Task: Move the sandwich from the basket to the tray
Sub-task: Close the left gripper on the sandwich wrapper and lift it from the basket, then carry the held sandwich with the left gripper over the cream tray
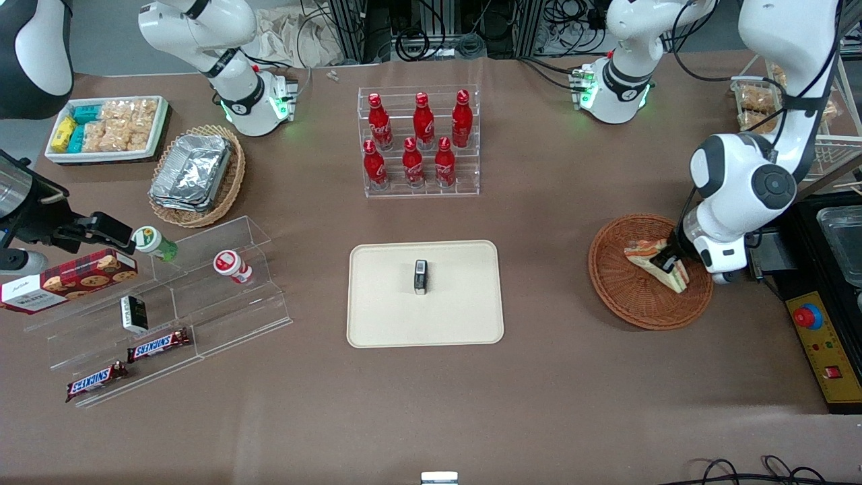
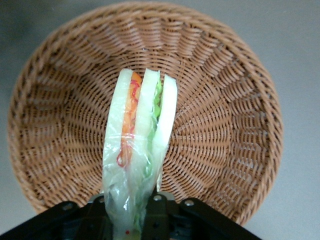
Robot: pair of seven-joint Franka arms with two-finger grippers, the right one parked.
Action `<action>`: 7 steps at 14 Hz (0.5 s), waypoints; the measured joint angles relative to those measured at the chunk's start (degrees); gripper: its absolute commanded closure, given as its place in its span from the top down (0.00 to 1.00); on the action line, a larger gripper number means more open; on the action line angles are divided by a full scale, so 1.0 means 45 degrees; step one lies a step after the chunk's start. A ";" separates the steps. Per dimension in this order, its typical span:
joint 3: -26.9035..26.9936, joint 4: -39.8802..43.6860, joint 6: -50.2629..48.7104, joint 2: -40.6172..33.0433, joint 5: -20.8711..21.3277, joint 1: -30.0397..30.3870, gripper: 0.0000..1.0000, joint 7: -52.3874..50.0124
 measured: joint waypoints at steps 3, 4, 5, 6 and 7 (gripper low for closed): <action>-0.0301 0.1081 -0.2708 -0.0726 0.0035 -0.0026 0.00 -0.0013; -0.0371 0.1756 -0.3825 -0.0831 0.0041 -0.0043 0.00 0.0025; -0.0495 0.2466 -0.4817 -0.0886 0.0044 -0.0049 0.00 0.0119; -0.0650 0.3153 -0.5689 -0.0913 0.0045 -0.0055 0.00 0.0249; -0.0801 0.3778 -0.6444 -0.0923 0.0044 -0.0068 0.00 0.0451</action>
